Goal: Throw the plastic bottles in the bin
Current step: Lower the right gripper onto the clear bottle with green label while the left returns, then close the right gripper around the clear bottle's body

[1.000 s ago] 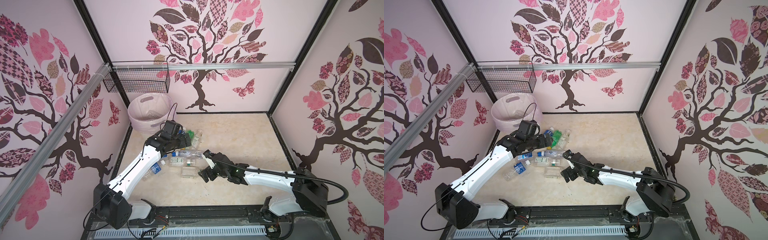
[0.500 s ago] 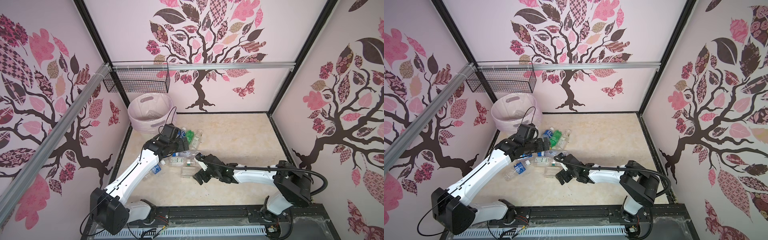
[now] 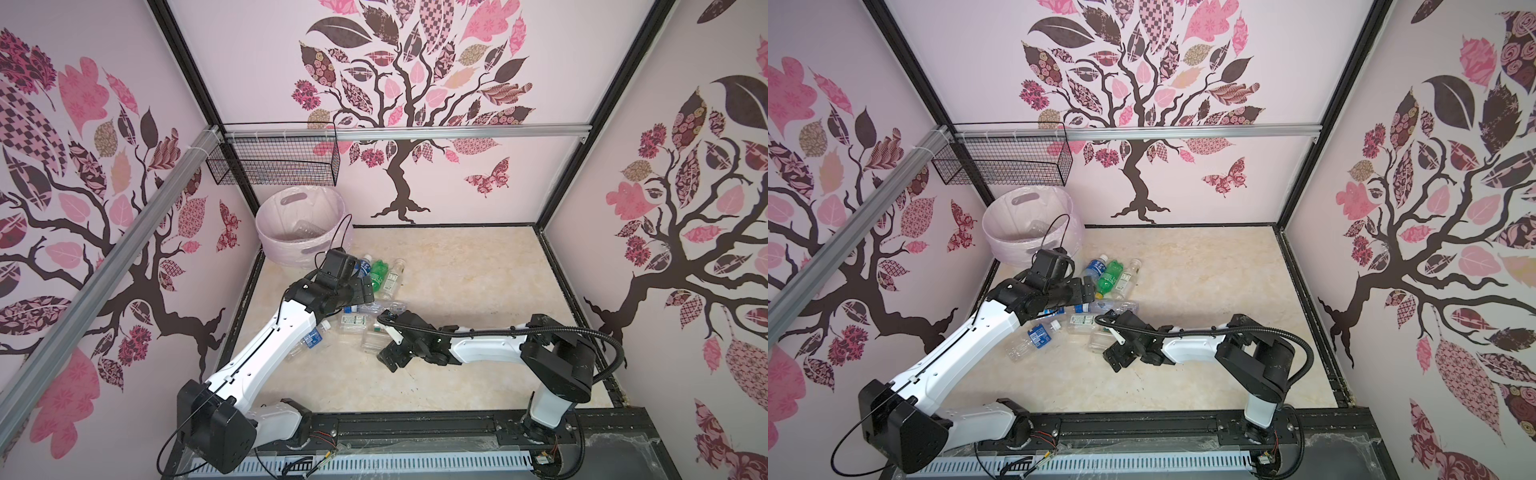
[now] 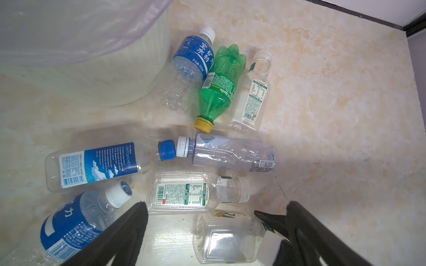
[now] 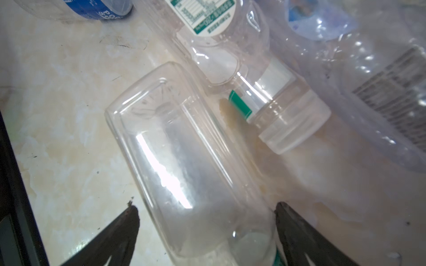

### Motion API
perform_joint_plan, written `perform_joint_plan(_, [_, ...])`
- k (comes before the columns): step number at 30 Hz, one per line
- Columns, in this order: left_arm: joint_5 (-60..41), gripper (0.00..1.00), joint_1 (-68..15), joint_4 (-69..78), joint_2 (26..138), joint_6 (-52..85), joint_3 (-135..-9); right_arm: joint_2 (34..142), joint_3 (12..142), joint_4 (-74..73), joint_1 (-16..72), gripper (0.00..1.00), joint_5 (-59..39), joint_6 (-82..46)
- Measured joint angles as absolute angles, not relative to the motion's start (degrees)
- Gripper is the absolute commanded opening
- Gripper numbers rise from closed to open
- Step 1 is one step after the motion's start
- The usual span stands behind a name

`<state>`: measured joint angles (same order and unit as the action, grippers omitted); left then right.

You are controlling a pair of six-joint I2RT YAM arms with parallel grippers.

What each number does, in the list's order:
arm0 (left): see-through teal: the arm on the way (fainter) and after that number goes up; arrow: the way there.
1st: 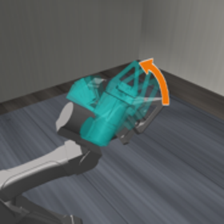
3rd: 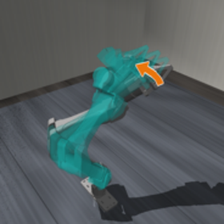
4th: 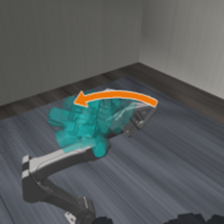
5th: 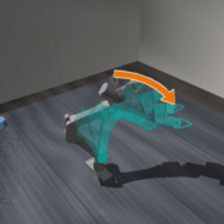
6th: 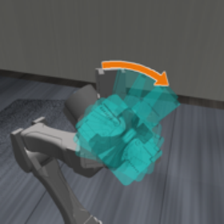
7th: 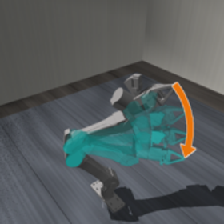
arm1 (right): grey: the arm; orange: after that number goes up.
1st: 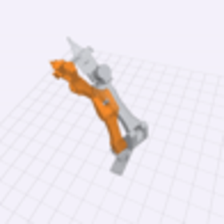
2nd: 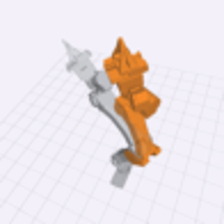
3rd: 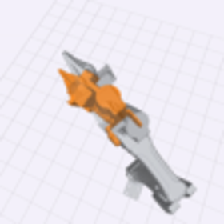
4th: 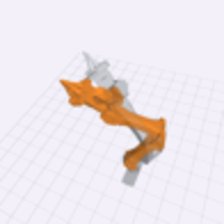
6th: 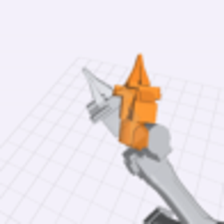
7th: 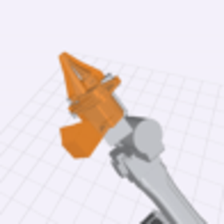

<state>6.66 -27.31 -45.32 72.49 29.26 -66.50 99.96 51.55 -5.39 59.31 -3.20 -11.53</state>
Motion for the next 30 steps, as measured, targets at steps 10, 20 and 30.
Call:
perform_joint_plan(10, [9.7,0.97,-27.3,-45.3,71.5,26.8,-66.5,100.1,51.5,-5.3,59.5,0.77,-2.5,-11.8])
perform_joint_plan(20, [10.4,0.97,-27.3,-45.2,69.5,26.0,-66.5,102.5,53.8,-5.1,59.5,0.63,-2.2,-11.7])
perform_joint_plan(30, [9.8,0.97,-27.1,-42.6,65.9,24.7,-65.9,102.9,54.4,-5.0,59.5,0.58,-2.2,-11.7])
